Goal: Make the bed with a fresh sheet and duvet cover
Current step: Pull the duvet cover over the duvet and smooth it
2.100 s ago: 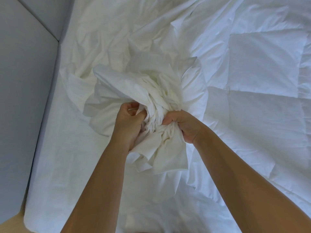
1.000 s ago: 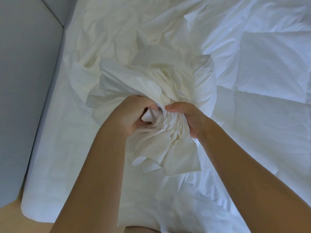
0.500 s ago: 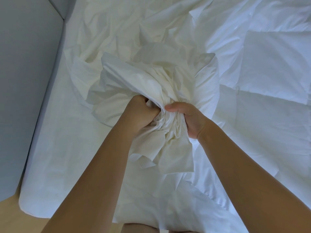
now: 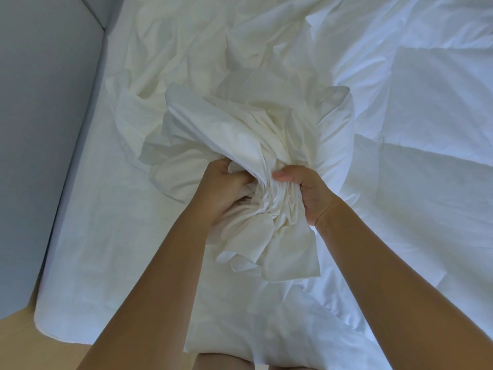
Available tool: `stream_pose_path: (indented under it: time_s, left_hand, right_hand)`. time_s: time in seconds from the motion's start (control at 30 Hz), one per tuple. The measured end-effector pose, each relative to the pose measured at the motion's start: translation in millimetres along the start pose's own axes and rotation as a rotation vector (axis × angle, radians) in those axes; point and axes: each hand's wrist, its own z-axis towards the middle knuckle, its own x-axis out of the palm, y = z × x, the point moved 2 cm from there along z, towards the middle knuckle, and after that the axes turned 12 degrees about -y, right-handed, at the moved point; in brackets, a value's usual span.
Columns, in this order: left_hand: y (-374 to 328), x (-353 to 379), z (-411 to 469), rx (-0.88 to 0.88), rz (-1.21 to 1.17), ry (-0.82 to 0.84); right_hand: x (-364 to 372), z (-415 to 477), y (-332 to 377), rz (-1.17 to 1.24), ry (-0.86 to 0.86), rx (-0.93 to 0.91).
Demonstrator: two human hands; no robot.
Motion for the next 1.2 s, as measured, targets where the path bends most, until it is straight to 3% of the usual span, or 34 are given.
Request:
stream_pose_path:
  time_s: [0.1, 0.23, 0.33, 0.47, 0.67, 0.8, 0.9, 1.0, 1.1, 1.2]
  left_hand:
    - [0, 5, 7, 0.083, 0.147, -0.089]
    - [-6, 11, 17, 0.055, 0.303, 0.074]
    - [-13, 16, 21, 0.149, 0.587, 0.169]
    - [-16, 20, 23, 0.173, 0.803, 0.145]
    - [-11, 20, 1, 0.202, 0.724, -0.337]
    - [-3, 20, -18, 0.301, 0.539, -0.404]
    - [3, 17, -21, 0.247, 0.342, -0.375]
    - [3, 9, -21, 0.204, 0.357, -0.332]
    - [-7, 3, -7, 0.098, 0.482, -0.175]
    - [-23, 12, 8, 0.085, 0.762, 0.043]
  right_hand:
    - [-1, 2, -3, -0.009, -0.008, 0.008]
    - [-7, 1, -6, -0.03, -0.009, 0.013]
    - [-7, 0, -7, -0.086, -0.039, 0.023]
    - [-5, -6, -2, -0.043, -0.119, -0.003]
    - [11, -17, -7, -0.021, -0.116, -0.127]
    - [12, -19, -1, -0.146, -0.167, -0.215]
    - [10, -16, -4, -0.176, -0.287, -0.29]
    - [16, -11, -11, -0.241, -0.395, -0.348]
    - [17, -10, -14, -0.205, -0.381, -0.331]
    - [16, -14, -16, -0.198, -0.393, -0.315]
